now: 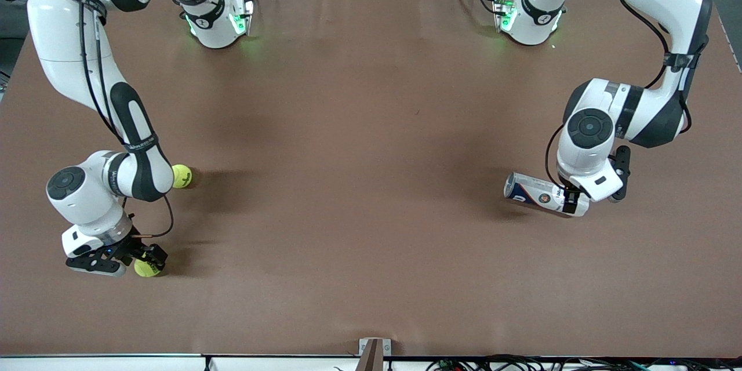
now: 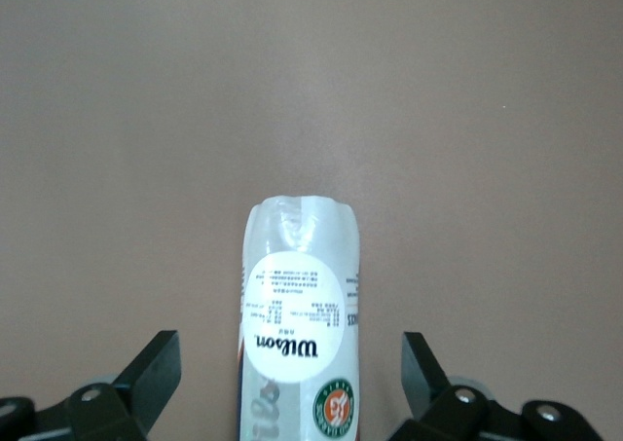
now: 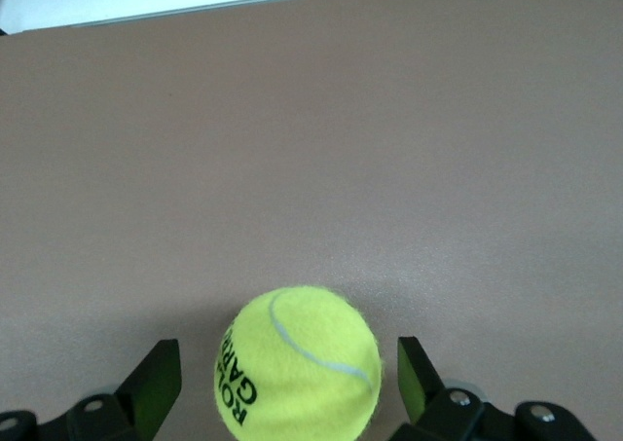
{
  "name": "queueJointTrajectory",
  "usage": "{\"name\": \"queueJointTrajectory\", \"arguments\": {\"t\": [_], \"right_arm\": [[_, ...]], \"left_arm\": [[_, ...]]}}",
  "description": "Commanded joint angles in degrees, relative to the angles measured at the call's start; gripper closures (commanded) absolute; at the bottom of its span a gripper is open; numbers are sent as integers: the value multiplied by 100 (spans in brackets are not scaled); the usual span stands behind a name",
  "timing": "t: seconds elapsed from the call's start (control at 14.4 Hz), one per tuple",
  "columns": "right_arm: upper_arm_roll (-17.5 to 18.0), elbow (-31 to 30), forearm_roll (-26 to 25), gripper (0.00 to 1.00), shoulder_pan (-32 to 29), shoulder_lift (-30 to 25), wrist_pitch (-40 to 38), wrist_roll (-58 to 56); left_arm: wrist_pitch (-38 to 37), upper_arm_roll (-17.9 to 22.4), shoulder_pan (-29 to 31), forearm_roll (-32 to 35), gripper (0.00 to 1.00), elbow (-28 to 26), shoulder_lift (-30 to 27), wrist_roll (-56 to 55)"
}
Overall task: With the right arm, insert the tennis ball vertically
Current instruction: 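Grasp the tennis ball with the right gripper while the left gripper grasps the can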
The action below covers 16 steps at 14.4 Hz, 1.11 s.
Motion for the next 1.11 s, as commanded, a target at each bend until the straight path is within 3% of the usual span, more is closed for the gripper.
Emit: {"name": "queueJointTrajectory", "arguments": {"t": [0.0, 0.21, 0.42, 0.62, 1.04], "right_arm": [[5, 63, 46, 14, 0, 54, 37, 5], [5, 54, 37, 42, 9, 54, 37, -4], [5, 45, 37, 58, 9, 63, 28, -13], [5, 45, 37, 95, 9, 54, 19, 5], [13, 89, 55, 98, 88, -95, -419, 14]], "left_arm": [[511, -32, 115, 123, 0, -301, -19, -295], [723, -31, 177, 123, 0, -354, 148, -331], [934, -31, 177, 123, 0, -354, 324, -489], [934, -23, 168, 132, 0, -354, 377, -490], [934, -23, 142, 816, 0, -328, 526, -946]]}}
